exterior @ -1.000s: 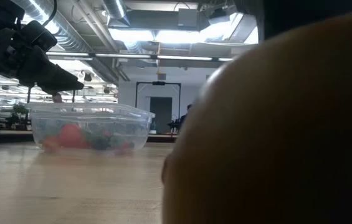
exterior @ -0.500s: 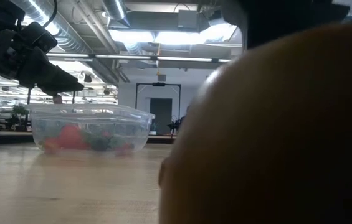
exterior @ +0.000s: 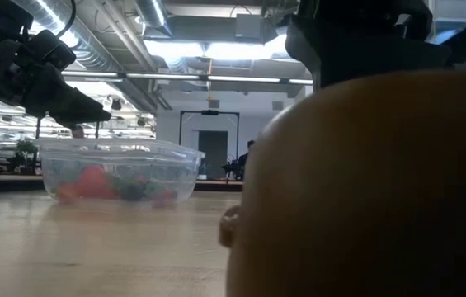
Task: Pick and placing Produce into tupperware
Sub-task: Put the kiwi into the transparent bin
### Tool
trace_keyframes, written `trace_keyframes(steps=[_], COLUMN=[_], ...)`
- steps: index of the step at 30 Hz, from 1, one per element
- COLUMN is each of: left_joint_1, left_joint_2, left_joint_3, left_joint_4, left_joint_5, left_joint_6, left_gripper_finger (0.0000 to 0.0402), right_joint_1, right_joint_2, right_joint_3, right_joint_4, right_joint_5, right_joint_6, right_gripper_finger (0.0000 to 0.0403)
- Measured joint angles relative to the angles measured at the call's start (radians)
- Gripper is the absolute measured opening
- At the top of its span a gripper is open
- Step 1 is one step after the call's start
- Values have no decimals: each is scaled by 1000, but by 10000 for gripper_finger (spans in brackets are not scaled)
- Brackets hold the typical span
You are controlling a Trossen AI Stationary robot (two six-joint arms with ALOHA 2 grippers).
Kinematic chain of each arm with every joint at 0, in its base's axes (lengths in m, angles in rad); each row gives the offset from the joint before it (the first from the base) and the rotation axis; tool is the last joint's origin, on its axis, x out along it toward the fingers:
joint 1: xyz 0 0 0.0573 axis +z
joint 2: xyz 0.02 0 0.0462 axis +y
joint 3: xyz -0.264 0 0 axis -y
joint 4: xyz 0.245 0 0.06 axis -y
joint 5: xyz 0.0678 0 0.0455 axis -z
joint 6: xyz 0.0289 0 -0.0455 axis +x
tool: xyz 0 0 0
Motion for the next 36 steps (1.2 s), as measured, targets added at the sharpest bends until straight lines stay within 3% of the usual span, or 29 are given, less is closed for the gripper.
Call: trace_keyframes(steps=[5, 17, 30, 36], left_joint_1=[0, 0, 0, 0], left_joint_2=[0, 0, 0, 0], left_joint_3=[0, 0, 0, 0], left_joint_4=[0, 0, 0, 0], left_joint_5=[0, 0, 0, 0], left_joint_6=[0, 0, 0, 0], left_gripper_finger=[161, 170, 165, 170], right_joint_1=[3, 2, -3, -4], right_joint_2=[3, 10, 10, 10], right_joint_3=[0, -2, -2, -2], right_joint_4=[-5, -16, -18, -18], right_joint_5=[41, 28, 6, 11], right_joint_6=[-4, 7, -1, 3], right_gripper_finger=[383, 377, 249, 242])
